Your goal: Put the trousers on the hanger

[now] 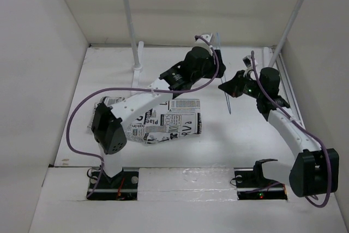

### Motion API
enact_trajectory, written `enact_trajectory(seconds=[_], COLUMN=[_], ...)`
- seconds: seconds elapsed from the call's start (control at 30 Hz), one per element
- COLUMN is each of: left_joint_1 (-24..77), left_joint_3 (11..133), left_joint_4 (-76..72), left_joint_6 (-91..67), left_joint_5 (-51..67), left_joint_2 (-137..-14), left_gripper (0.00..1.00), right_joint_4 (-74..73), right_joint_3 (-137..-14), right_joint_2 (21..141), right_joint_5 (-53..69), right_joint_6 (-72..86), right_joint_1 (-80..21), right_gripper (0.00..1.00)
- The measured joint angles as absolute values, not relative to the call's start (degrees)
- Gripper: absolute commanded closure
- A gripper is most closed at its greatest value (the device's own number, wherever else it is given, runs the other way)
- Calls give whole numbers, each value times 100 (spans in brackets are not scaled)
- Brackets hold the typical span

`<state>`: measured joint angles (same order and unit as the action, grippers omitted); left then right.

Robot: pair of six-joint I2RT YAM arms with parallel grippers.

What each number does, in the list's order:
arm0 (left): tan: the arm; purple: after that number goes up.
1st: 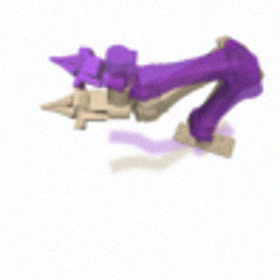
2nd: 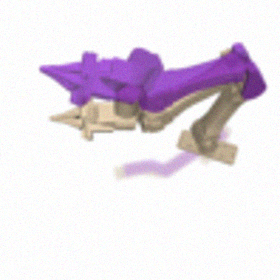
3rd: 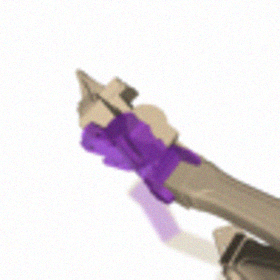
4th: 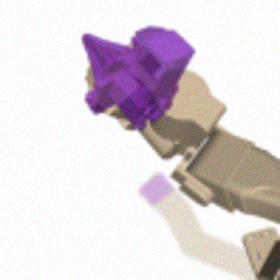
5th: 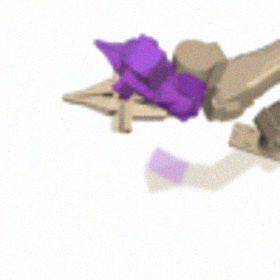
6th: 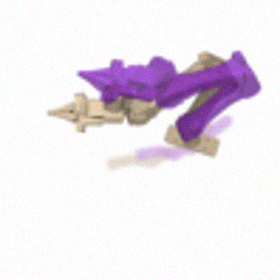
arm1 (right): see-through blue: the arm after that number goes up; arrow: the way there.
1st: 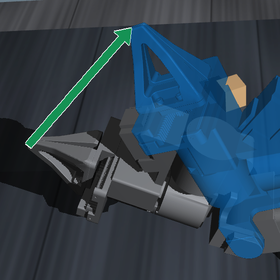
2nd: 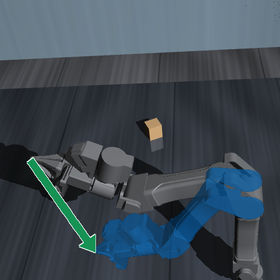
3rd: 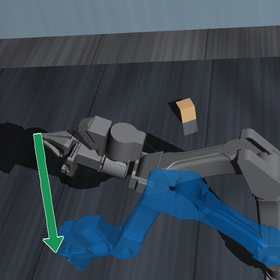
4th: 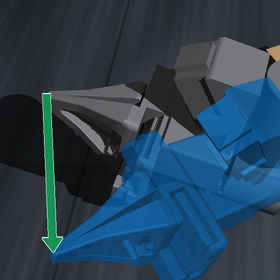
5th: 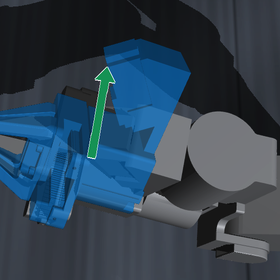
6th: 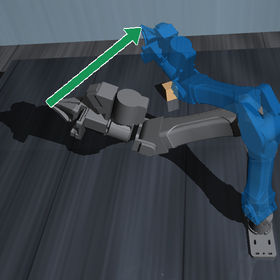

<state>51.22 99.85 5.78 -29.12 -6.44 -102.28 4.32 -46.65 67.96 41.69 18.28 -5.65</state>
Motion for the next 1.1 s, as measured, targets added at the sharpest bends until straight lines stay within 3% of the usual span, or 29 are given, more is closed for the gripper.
enact_trajectory(seconds=[0.47, 0.6, 0.73, 0.9, 0.97, 1.07, 1.1], left_joint_1=[5144, 5142, 5144, 5142, 5140, 5142, 5142], left_joint_3=[9749, 9686, 9686, 9686, 9686, 9682, 9631], left_joint_4=[276, 237, 239, 239, 226, 244, 217], left_joint_6=[-3251, -3323, -3356, -3426, -3463, -3529, -3546], left_joint_5=[-1743, -1831, -1831, -1782, -1702, -1610, -1581], left_joint_2=[-10527, -10495, -10499, -10565, -10610, -10634, -10632], left_gripper=[60, 70, 71, 96, 100, 100, 100], right_joint_4=[-554, -624, -644, -652, -701, -825, -834], right_joint_3=[-4668, -4661, -4619, -4617, -4602, -4589, -4589], right_joint_2=[6556, 6539, 6447, 6344, 6285, 6215, 6178], right_joint_5=[2746, 2587, 2521, 2499, 2471, 2436, 2436], right_joint_6=[1317, 1280, 1273, 1260, 1262, 1253, 1229], right_joint_1=[-1389, -1463, -1470, -1474, -1476, -1481, -1487], right_gripper=[100, 100, 100, 100, 94, 67, 52])
